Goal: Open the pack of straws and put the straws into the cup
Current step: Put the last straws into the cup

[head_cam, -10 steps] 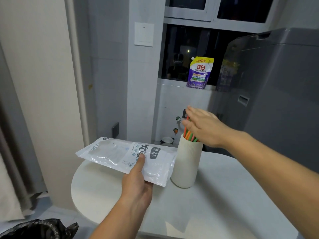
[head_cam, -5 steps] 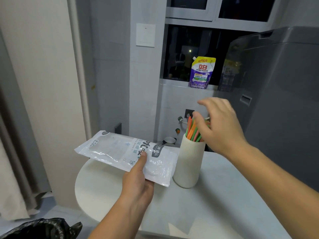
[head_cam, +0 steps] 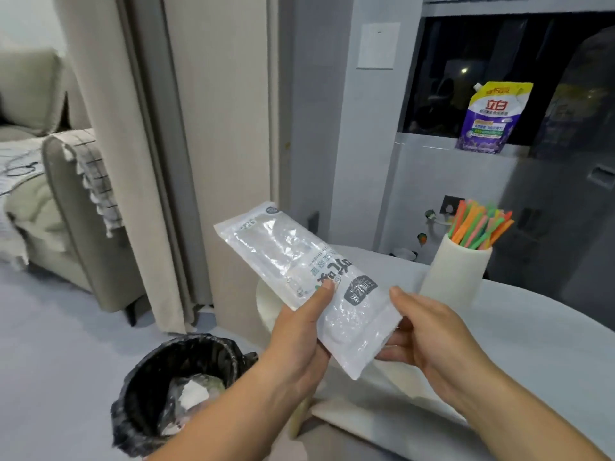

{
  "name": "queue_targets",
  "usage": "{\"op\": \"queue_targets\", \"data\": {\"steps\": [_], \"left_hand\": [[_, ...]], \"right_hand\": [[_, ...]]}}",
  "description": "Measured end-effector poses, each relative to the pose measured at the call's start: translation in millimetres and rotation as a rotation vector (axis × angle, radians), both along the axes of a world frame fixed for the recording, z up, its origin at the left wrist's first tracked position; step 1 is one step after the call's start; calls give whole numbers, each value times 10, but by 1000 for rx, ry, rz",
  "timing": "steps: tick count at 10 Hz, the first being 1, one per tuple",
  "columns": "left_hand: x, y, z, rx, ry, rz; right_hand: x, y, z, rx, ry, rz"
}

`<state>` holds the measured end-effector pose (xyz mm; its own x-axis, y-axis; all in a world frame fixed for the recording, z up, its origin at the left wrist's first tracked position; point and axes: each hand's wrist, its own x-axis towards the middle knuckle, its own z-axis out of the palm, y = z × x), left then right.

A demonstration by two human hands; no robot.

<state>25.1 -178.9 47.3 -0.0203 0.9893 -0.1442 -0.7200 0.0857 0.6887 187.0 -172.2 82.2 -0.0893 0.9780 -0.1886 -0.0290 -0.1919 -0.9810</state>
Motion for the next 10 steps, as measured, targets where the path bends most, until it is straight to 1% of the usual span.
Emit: {"op": "queue_targets", "data": {"steps": [1,2,3,5,6,7,8,9,10], "left_hand": [[-261,-325,-190,-84,-48,32],[-493,-599,-448,-190,-73,75],[-633,-772,-681,-323,-142,91],[-959,-907,-986,-539,-14,180],[-1095,-914,-1067,-612,3,170],[-1170,-899,-1186,-676,17,110],[-1182,-875,-1278,-733,11,83],[-1141,-870,-1393,-758,17,61],[-1047,-851,-1428,-759,50,-39]], "right_hand": [[-252,-90,-223,2,-53,87],[-522,-162,-419,30,-124,107],[-772,-205,-596,36,-174,101],[-1280,-178,-923,-88,-248,151],[-1524,-94,-1077,-142,-296,134],[-1741,-58,-1245,-196,-320,136],[-1848,-68,-1385,-281,-346,185],[-1815,-87,-1486,-323,-412,234],[-1673,-111,-1491,-268,-481,237]]}}
